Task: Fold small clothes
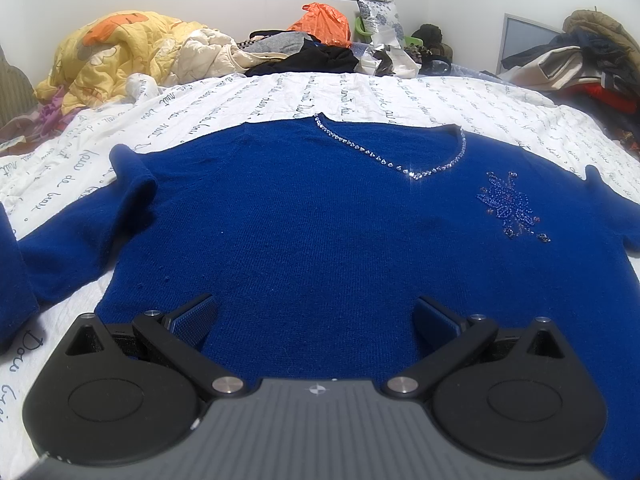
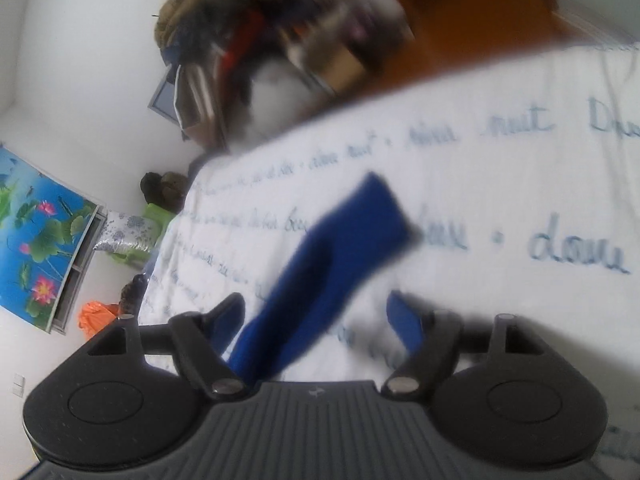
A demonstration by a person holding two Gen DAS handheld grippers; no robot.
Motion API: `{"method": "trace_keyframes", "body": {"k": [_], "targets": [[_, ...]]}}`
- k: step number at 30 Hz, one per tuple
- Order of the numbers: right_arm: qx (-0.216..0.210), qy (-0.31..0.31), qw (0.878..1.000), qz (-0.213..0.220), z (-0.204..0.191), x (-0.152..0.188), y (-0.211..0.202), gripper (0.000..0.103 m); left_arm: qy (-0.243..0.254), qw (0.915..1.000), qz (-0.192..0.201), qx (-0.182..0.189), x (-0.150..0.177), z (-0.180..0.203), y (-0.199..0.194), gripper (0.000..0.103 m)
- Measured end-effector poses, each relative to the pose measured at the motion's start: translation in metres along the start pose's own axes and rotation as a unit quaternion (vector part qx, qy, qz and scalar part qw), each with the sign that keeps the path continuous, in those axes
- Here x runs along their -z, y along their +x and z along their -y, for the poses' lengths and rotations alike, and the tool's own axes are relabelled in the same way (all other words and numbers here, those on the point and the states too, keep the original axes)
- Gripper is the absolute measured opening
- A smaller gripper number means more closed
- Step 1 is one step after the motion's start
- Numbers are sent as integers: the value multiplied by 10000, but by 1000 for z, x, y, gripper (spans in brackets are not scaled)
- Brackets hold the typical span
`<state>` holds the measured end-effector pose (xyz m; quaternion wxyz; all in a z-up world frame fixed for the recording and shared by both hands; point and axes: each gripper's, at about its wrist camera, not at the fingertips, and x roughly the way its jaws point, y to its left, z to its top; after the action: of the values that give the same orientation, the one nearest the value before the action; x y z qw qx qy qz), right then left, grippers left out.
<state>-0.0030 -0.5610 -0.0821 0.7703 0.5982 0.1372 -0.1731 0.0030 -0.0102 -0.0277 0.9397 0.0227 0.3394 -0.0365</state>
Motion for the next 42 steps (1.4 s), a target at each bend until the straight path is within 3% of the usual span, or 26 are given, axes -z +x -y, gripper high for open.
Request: {"method": "trace_keyframes", "body": {"k": [4,6,7,8,9,12,16,18,21,26,29,31,34,42], "targets": [[16,-57,9985,536,3,-4,26,73,0,10000,0,0,0,0,0,103],[224,-195,9976,626,2,-8,37,51,1,10000,0,1,0,0,0,103],[320,-262,9975,565,2,-10,40,26,0,10000,0,2,0,0,0,103],[357,-243,9979,490,4,-12,43,8,-1,10000,0,3,0,0,0,103],[398,-169,9980,456,5,-12,44,6,0,10000,1,2,0,0,0,103],[624,-523,9940,725,-3,-20,30,6,13,10000,-8,22,0,0,0,103],[889,-1308,9755,1530,-37,-33,-6,6,176,9997,-37,144,-6,-1,-6,103],[802,-1805,9658,1680,-65,-29,-20,6,217,9996,137,112,-12,-2,-13,103],[219,-2597,9556,1376,-113,3,-30,6,206,9996,167,22,-24,-4,-15,103],[-641,-3774,9212,706,-183,94,-30,6,-29,9998,-166,78,-30,-18,-3,102],[-1062,-4051,9081,45,-208,145,-23,6,-208,9993,-314,51,-28,-28,-3,101],[-1364,-4124,9002,-318,-222,174,-20,6,-275,9987,-321,-269,-27,-33,-4,102],[-1558,-4401,8826,-545,-242,218,-20,6,-283,9977,-310,-525,-28,-39,-5,102],[-1822,-5064,8358,-1088,-280,299,-18,6,-458,9969,-404,-494,-29,-51,-5,103]]}}
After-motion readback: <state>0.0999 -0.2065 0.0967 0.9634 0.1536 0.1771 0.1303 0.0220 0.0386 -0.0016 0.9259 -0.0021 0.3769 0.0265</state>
